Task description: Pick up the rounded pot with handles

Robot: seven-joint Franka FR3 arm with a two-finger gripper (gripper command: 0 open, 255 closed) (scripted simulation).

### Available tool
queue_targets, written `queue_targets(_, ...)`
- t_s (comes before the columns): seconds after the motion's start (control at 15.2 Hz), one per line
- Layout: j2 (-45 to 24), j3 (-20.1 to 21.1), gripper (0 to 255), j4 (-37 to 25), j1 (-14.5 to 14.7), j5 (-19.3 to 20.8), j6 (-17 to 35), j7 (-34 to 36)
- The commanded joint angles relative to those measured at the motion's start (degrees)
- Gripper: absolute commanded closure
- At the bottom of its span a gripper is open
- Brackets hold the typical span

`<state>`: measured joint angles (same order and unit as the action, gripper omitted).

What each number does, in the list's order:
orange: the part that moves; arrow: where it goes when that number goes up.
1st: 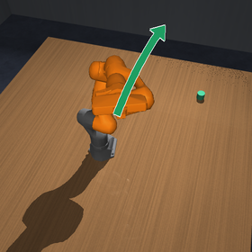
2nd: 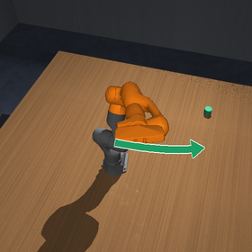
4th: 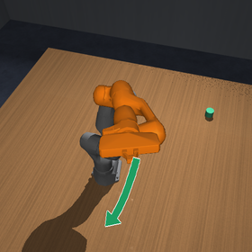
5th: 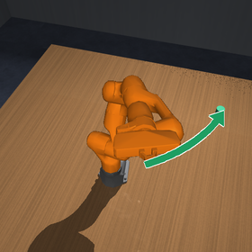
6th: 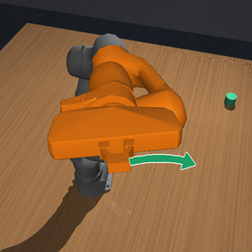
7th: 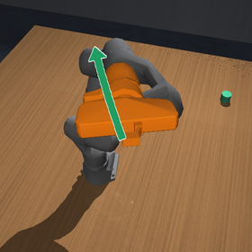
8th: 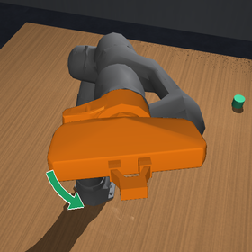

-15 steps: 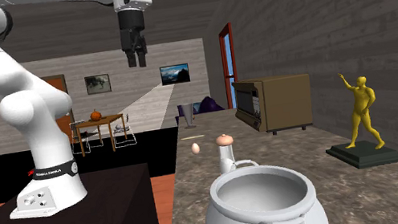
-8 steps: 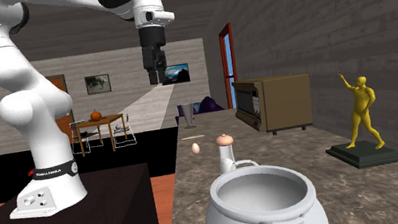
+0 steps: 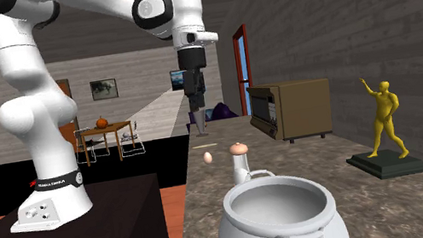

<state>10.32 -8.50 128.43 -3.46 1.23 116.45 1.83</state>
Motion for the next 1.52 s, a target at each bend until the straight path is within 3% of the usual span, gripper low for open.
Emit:
queue_targets(0.0,-3.74,-0.41,0,-0.96,-0.22,-0.17,2.93,-0.22)
queue_targets(0.66,-24.99,-1.98,0,-14.34,-2.31,-2.86,11.26,-2.60)
queue_targets(1.25,-43.97,-1.97,0,-32.18,-5.54,-5.42,12.84,-3.85)
queue_targets(1.45,-45.37,-1.78,0,-31.95,-5.68,-5.66,14.46,-3.93)
